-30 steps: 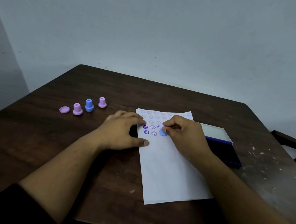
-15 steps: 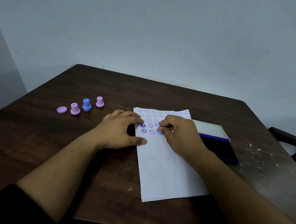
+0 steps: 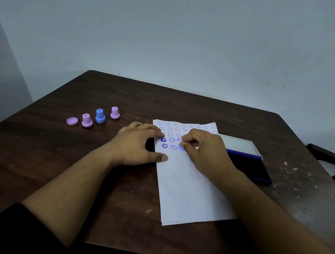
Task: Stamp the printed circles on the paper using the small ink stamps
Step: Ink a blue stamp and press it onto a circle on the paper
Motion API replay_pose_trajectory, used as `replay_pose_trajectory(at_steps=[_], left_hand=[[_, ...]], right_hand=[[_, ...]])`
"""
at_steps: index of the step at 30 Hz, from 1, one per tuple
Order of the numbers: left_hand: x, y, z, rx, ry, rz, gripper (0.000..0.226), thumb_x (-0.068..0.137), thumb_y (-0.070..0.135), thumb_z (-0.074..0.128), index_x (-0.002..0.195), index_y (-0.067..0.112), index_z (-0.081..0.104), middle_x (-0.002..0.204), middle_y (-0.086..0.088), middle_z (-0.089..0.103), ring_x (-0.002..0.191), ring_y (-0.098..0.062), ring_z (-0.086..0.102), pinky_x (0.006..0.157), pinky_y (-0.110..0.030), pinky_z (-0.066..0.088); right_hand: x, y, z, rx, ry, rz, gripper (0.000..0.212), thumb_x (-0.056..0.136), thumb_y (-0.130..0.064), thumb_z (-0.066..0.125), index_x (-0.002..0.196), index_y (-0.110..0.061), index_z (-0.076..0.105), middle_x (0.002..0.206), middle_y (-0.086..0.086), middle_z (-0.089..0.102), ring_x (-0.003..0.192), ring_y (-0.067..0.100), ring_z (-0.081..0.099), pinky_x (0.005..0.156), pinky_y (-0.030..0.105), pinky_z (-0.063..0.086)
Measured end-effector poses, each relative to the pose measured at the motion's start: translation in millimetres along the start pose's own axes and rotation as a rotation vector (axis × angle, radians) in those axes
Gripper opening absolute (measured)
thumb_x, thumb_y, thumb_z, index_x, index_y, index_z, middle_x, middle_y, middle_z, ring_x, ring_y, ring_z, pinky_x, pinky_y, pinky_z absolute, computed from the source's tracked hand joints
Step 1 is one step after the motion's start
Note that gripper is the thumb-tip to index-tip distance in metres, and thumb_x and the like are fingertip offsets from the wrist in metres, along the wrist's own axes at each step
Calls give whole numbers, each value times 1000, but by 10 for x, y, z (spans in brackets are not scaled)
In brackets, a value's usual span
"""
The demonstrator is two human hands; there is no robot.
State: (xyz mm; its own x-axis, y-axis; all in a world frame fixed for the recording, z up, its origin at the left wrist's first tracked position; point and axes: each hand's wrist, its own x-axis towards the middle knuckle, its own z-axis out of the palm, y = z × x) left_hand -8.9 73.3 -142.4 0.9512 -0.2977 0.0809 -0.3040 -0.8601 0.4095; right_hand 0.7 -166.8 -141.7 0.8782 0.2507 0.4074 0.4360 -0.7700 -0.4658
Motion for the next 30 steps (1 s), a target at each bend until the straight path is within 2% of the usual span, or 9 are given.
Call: replay_pose_trajectory(at_steps=[12, 17, 21, 27, 30], left_hand=[[5, 6, -4, 12, 5, -1, 78, 77, 77, 66, 146, 45, 51, 155, 27, 41, 146, -13, 27, 119, -42, 25], [5, 2, -3, 10, 2, -2, 78, 77, 76, 66, 146, 44, 51, 155, 26, 41, 146, -13, 27, 119, -42, 25], [9, -11, 11, 4, 8, 1, 78, 76, 77, 66, 145, 45, 51, 154, 27, 41, 145, -12, 27, 118, -41, 25], [13, -37, 30, -8, 12, 11, 80, 73, 81, 63, 144, 45, 52, 152, 29, 42, 144, -11, 28, 118, -40, 26], [13, -29, 27, -7, 16, 12, 80, 73, 80, 63, 144, 45, 52, 152, 29, 42, 144, -10, 28, 118, -39, 25]], right_hand=[[0, 4, 8, -19, 11, 8, 6, 91, -21, 77, 97, -21, 77, 101, -10, 78, 87, 6, 70, 84, 26, 57], [-26, -13, 6, 15, 32, 12, 4, 90, -20, 78, 94, -19, 78, 102, -12, 78, 86, 3, 70, 84, 18, 55], [-6, -22, -64, 89, 94, 48, 6, 88, -15, 80, 93, -16, 77, 97, -14, 75, 81, -3, 70, 79, 5, 50], [211, -118, -334, 209, 190, 80, 6, 87, -13, 79, 88, -19, 76, 87, -17, 77, 81, -9, 69, 68, 1, 44], [381, -220, -449, 329, 194, 109, 8, 87, -14, 76, 87, -22, 74, 80, -16, 79, 80, -7, 72, 64, 8, 51]])
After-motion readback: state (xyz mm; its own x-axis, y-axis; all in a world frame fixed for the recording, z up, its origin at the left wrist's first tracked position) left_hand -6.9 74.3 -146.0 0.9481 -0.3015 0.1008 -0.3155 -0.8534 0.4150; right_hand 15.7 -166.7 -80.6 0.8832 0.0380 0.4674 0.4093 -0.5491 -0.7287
